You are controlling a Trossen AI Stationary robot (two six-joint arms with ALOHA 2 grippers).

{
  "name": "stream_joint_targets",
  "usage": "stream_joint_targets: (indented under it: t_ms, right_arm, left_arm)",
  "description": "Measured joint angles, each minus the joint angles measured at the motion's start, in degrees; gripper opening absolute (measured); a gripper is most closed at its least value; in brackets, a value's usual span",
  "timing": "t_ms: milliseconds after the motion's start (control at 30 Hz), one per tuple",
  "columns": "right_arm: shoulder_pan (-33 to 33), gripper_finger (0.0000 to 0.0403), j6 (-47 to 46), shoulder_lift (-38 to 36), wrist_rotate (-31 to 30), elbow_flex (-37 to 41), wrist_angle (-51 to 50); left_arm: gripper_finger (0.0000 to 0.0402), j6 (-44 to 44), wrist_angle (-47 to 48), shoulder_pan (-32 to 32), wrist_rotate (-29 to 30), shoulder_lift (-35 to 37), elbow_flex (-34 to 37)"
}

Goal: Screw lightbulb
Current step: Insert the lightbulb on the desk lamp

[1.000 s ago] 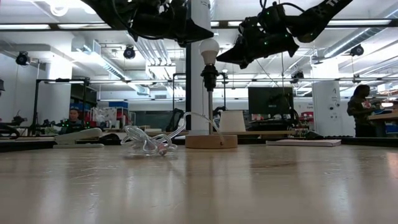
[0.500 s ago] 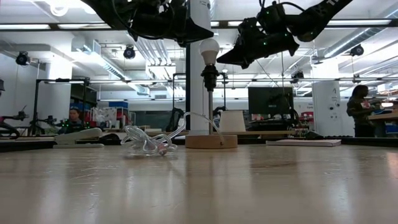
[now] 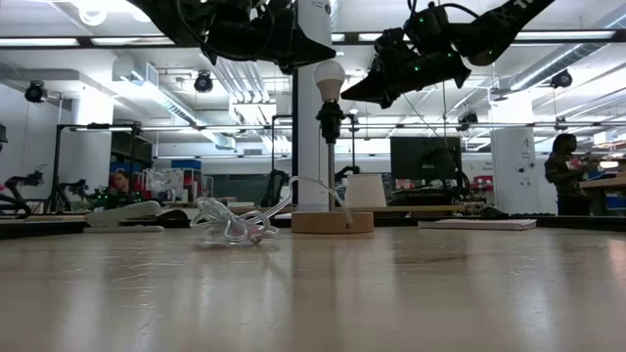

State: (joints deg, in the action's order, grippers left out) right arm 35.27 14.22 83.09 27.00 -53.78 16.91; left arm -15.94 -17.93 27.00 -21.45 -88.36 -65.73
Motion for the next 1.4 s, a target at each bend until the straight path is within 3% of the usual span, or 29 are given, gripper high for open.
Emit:
stream_joint_targets:
  t_ms: [1133, 1400]
  right_arm:
    - [0.04, 0.0002, 0.79, 0.0, -0.13, 0.0, -0.45]
    - [0.04, 0.0002, 0.77, -0.06, -4.61, 0.0, -0.48]
  left_arm:
    - [0.0, 0.48, 1.24, -0.02, -0.11, 2.29, 0.0]
    - [0.0, -1.78, 10.05, -1.14, 0.15, 6.5, 0.0]
